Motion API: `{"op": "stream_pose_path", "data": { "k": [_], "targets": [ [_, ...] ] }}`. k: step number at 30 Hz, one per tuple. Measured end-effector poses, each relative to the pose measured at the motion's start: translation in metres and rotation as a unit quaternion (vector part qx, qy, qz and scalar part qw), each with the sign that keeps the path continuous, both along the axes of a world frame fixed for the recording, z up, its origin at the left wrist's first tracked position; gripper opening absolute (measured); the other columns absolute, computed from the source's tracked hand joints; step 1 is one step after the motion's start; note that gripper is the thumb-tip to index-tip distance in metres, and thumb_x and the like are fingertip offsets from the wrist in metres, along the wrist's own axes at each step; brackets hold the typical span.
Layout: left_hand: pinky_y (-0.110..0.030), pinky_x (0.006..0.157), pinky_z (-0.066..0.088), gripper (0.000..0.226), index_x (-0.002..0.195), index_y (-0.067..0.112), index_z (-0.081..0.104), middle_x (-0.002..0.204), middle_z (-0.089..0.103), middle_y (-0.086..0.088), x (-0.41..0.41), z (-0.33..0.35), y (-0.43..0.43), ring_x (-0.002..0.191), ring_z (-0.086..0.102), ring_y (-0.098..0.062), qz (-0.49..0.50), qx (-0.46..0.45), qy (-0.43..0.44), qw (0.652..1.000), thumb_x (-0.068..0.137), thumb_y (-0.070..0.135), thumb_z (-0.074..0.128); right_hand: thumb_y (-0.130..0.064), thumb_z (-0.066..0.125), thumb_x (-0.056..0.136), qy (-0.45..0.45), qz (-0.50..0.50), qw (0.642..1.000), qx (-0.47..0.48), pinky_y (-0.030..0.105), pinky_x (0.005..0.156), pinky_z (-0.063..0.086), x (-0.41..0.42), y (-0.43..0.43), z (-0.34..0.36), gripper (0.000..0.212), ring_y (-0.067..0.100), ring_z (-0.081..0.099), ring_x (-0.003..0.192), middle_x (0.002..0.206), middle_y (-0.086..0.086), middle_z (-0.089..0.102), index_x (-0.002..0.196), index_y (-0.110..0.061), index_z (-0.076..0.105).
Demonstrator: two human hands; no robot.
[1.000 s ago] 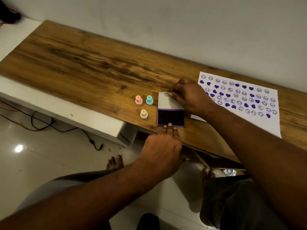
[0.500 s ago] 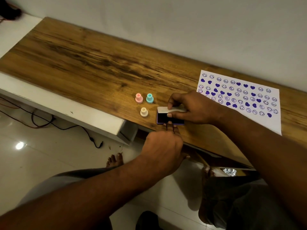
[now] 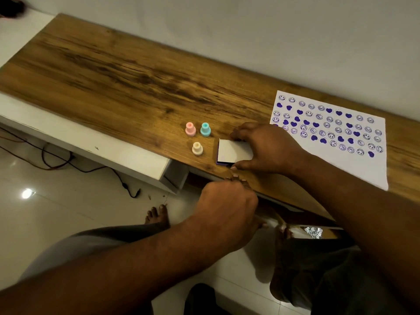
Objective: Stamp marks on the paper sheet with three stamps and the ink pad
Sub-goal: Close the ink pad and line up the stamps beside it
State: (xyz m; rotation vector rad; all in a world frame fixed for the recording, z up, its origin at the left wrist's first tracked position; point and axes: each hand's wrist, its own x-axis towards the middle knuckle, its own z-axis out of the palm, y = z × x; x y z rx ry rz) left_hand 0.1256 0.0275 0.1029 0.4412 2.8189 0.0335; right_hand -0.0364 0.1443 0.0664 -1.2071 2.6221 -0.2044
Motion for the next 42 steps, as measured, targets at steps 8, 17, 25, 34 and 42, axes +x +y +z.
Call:
{"op": "stream_pose_path", "data": {
  "k": [8,17,25,34,42],
  "targets": [
    [-0.033,0.077,0.051,0.053,0.109,0.021,0.066,0.099,0.067,-0.001,-0.004,0.005,-0.004,0.087,0.064,-0.019,0.024,0.029,0.0,0.999,0.093,0.071,0.059,-0.068,0.08,0.074,0.022,-0.016,1.0,-0.009,0.035,0.091,0.054,0.006,-0.002,-0.002,0.084,0.02,0.059,0.127,0.143,-0.005,0.059,0.145,-0.031,0.056],
    [-0.034,0.075,0.051,0.057,0.11,0.02,0.066,0.099,0.068,-0.001,-0.007,0.003,-0.005,0.086,0.064,-0.02,0.027,0.01,-0.006,1.0,0.091,0.073,0.058,-0.065,0.081,0.075,0.027,-0.009,1.0,-0.008,0.037,0.089,0.053,0.008,-0.005,0.0,0.08,0.022,0.061,0.123,0.138,-0.004,0.061,0.143,-0.031,0.058],
    [-0.039,0.086,0.056,0.072,0.135,0.016,0.06,0.131,0.067,-0.009,-0.014,0.0,-0.009,0.112,0.066,-0.025,0.045,-0.027,0.004,0.999,0.092,0.074,0.057,-0.058,0.083,0.077,0.008,-0.033,0.999,0.007,0.033,0.084,0.049,0.007,-0.009,-0.001,0.074,0.022,0.057,0.125,0.142,-0.004,0.056,0.143,-0.033,0.06],
    [-0.044,0.091,0.058,0.074,0.143,0.014,0.055,0.143,0.059,-0.011,-0.019,-0.003,-0.014,0.125,0.061,-0.027,0.049,-0.063,0.003,0.997,0.094,0.069,0.059,-0.061,0.081,0.076,0.031,-0.019,0.999,0.015,0.035,0.087,0.048,0.007,-0.008,0.003,0.073,0.022,0.061,0.12,0.135,-0.005,0.06,0.14,-0.031,0.062],
    [-0.044,0.092,0.058,0.079,0.147,0.014,0.052,0.149,0.056,-0.014,-0.02,-0.008,-0.013,0.132,0.058,-0.03,0.048,-0.065,0.008,0.997,0.093,0.071,0.058,-0.059,0.084,0.075,0.006,-0.029,1.0,0.006,0.035,0.088,0.051,0.006,-0.007,0.0,0.077,0.022,0.059,0.126,0.141,-0.004,0.059,0.144,-0.035,0.06]
  ]
}}
